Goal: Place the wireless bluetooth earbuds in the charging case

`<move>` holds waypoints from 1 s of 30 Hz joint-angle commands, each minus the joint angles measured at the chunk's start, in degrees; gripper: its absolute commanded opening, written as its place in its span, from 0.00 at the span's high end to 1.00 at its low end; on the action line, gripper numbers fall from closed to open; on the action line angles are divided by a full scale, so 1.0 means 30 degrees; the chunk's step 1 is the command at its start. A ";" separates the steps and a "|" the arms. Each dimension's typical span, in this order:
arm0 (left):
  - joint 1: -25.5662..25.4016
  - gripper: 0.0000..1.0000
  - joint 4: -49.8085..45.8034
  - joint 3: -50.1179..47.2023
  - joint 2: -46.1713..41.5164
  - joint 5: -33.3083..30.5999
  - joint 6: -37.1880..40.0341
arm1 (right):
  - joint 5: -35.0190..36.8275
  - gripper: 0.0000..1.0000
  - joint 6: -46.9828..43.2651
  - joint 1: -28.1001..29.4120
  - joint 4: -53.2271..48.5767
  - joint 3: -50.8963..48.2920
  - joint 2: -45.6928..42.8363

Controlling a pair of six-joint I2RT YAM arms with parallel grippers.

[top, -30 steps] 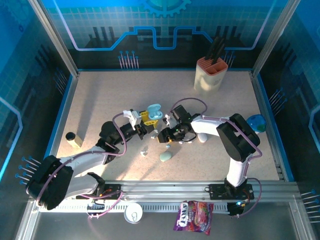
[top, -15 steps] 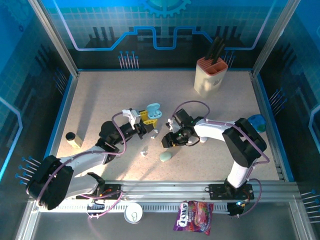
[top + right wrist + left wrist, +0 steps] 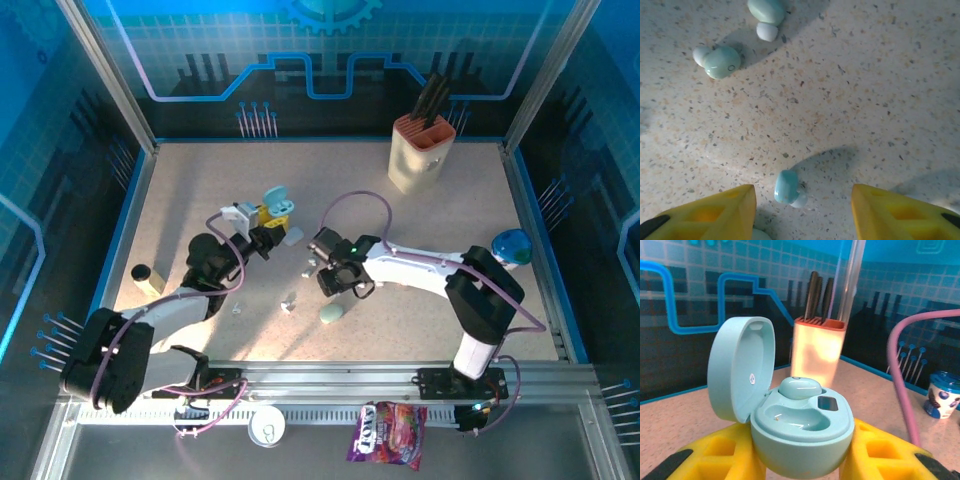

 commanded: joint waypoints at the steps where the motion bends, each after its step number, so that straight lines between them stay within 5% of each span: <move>1: 0.0566 0.73 0.0992 0.0615 0.0189 -0.0286 -0.0348 | 0.3755 0.47 0.1733 0.0964 -0.3418 0.1512 0.1719; 10: 0.1264 0.73 0.0903 0.0624 -0.0031 -0.0011 -0.0486 | 0.6126 0.51 0.2466 0.3070 -0.6330 0.4584 0.4814; 30: 0.1295 0.73 0.0464 0.0689 -0.0214 0.0343 -0.0161 | 0.5576 0.73 0.2152 0.2993 -0.6215 0.5091 0.6337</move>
